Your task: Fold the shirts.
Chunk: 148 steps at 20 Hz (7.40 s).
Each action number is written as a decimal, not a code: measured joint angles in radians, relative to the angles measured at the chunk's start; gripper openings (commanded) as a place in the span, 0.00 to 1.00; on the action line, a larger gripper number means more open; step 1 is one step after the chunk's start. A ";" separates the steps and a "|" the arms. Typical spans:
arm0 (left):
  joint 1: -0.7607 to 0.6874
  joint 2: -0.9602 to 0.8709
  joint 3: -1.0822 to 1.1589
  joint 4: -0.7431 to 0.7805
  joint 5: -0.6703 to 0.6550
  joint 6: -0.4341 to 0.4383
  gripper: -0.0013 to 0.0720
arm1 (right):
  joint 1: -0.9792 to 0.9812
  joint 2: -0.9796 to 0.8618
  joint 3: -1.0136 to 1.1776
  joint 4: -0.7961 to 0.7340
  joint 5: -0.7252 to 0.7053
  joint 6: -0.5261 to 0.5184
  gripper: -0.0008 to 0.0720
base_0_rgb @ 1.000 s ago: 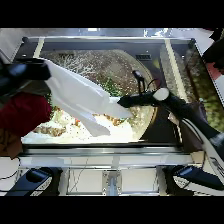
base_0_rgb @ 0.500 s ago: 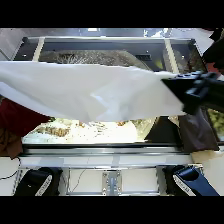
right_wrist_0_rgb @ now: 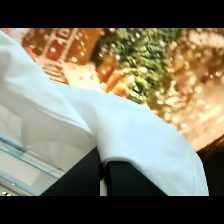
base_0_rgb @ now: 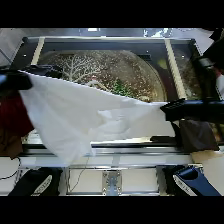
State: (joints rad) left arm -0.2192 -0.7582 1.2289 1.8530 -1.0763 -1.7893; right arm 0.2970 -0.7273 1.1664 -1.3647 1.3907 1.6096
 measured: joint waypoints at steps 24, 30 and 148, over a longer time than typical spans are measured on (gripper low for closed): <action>0.212 -0.415 0.058 0.126 0.253 0.026 0.87 | -0.304 -0.527 0.245 -0.224 -0.252 -0.114 0.61; 0.534 0.052 -0.412 -0.025 0.158 -0.030 0.87 | -0.649 -0.160 -0.002 -0.167 -0.133 -0.211 0.73; 0.406 -0.829 0.176 -1.052 0.199 0.547 0.07 | -0.360 -0.855 0.324 0.233 -0.469 -0.191 0.10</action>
State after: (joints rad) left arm 0.1864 -1.5867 1.4052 0.8013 -0.8776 -1.2419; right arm -0.0635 -1.5818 1.4906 -1.1313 0.9215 1.4185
